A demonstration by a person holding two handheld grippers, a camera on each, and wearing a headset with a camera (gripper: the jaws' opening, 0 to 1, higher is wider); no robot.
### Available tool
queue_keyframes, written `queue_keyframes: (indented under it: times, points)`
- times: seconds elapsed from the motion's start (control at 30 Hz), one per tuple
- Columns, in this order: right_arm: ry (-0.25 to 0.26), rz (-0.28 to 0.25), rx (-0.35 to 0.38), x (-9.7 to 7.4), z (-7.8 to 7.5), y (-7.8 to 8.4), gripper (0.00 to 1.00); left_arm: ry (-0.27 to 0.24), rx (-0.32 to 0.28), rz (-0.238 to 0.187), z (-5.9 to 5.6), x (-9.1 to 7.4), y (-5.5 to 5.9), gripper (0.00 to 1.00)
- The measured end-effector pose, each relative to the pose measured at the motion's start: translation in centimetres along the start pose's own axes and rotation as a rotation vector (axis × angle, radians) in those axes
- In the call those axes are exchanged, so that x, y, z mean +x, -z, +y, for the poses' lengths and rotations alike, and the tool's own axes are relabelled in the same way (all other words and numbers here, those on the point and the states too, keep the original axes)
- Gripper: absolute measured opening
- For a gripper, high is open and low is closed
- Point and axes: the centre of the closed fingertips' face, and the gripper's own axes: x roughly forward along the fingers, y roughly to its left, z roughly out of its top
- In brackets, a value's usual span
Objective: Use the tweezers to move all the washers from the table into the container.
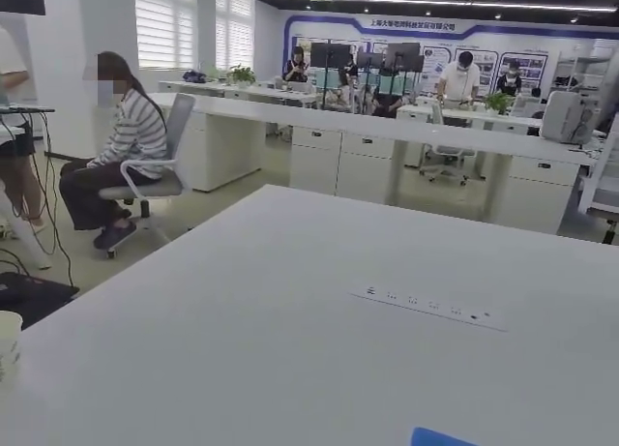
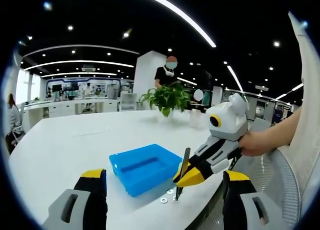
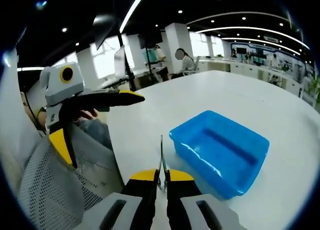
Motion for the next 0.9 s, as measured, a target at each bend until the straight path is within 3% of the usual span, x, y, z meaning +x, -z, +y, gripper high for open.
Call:
queue_keyframes:
  times: [0.17, 0.43, 0.7, 0.9]
  points:
    - [-0.012, -0.058, 0.058, -1.9, -0.1, -1.8, 0.03, -0.013, 0.008, -0.001, 0.2, -0.1, -0.1, 0.98]
    - [0.007, -0.134, 0.083, -3.9, -1.6, -4.7, 0.03, -0.010, 0.005, 0.006, 0.2, -0.1, 0.0, 0.98]
    - [0.072, -0.167, 0.105, -4.2, -5.0, -6.7, 0.03, -0.017, 0.019, 0.019, 0.3, -0.1, 0.2, 0.98]
    - [0.144, -0.137, 0.137, -3.2, -8.2, -6.2, 0.03, -0.004, 0.013, 0.019, 0.1, 0.0, 0.3, 0.98]
